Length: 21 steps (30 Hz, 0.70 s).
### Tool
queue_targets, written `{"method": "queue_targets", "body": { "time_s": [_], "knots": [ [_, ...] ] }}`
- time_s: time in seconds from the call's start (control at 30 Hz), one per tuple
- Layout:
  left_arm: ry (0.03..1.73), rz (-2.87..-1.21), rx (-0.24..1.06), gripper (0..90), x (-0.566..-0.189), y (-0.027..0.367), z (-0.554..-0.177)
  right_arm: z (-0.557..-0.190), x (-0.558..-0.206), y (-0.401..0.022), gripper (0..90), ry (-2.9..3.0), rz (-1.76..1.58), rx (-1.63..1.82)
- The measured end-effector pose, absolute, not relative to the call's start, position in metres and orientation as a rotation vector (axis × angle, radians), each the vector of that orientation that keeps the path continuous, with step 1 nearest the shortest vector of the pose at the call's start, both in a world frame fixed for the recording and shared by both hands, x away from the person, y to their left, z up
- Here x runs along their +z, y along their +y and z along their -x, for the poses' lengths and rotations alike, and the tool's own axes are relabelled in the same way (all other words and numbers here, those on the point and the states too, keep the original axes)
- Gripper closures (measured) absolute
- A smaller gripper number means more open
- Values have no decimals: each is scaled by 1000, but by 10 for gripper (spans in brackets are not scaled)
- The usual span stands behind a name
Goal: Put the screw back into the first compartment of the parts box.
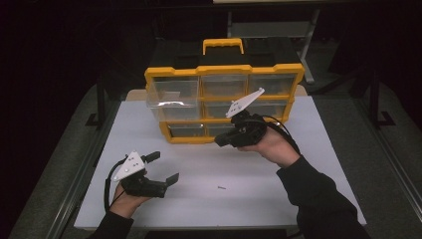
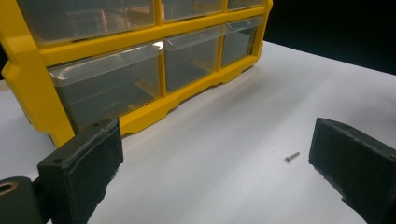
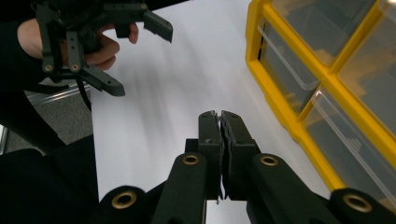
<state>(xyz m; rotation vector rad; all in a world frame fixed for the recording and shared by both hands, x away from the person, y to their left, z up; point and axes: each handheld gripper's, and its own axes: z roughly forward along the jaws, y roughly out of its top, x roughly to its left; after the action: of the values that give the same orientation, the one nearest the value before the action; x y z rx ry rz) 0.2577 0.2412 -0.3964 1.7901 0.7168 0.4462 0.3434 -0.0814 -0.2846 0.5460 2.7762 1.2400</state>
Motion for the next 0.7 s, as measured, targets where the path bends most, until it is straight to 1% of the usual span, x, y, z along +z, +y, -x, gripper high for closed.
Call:
{"method": "queue_targets", "body": {
  "time_s": [0.7],
  "knots": [
    [722, -1785, 444, 24, -396, 241, -257, -349, -251, -79, 870, 2734, -528, 1278]
  ]
}}
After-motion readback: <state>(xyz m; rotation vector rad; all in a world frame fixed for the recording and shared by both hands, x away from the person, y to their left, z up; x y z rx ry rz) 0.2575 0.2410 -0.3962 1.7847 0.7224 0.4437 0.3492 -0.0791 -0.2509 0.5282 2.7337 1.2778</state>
